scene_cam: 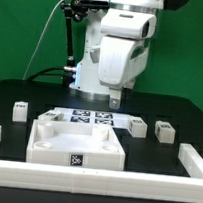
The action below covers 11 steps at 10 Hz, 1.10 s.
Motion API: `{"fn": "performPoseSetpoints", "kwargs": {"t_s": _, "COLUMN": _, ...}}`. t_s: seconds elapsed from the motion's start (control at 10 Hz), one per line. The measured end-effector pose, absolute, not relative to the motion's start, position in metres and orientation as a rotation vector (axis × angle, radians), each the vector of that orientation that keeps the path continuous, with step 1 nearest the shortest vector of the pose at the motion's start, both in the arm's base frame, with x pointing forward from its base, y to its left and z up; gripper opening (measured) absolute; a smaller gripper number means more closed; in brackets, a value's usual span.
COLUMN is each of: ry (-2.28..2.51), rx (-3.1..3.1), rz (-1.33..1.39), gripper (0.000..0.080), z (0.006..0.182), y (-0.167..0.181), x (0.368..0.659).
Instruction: Assemble one leg
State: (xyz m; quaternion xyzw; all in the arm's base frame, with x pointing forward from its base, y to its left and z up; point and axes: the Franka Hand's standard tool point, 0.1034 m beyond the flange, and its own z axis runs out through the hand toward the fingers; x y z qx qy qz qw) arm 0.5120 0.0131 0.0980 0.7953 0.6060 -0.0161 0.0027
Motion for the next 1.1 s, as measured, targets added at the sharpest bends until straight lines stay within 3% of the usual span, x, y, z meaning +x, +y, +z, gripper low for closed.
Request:
{"fn": "performPoseSetpoints", "kwargs": {"t_s": 0.4, "ry": 2.196, "rx": 2.171, "rz": 0.062, "gripper": 0.065, "z": 0.079, "y": -0.022, "x": 0.497}}
{"fn": "performPoseSetpoints", "kwargs": {"t_s": 0.9, "ry": 2.192, "rx": 2.175, "rz": 0.061, "gripper": 0.065, "z": 0.076, "y": -0.024, "x": 0.494}}
{"fn": "performPoseSetpoints", "kwargs": {"t_s": 1.1, "ry": 2.185, "rx": 2.174, "rz": 0.081, "gripper": 0.065, "z": 0.066, "y": -0.029, "x": 0.475}}
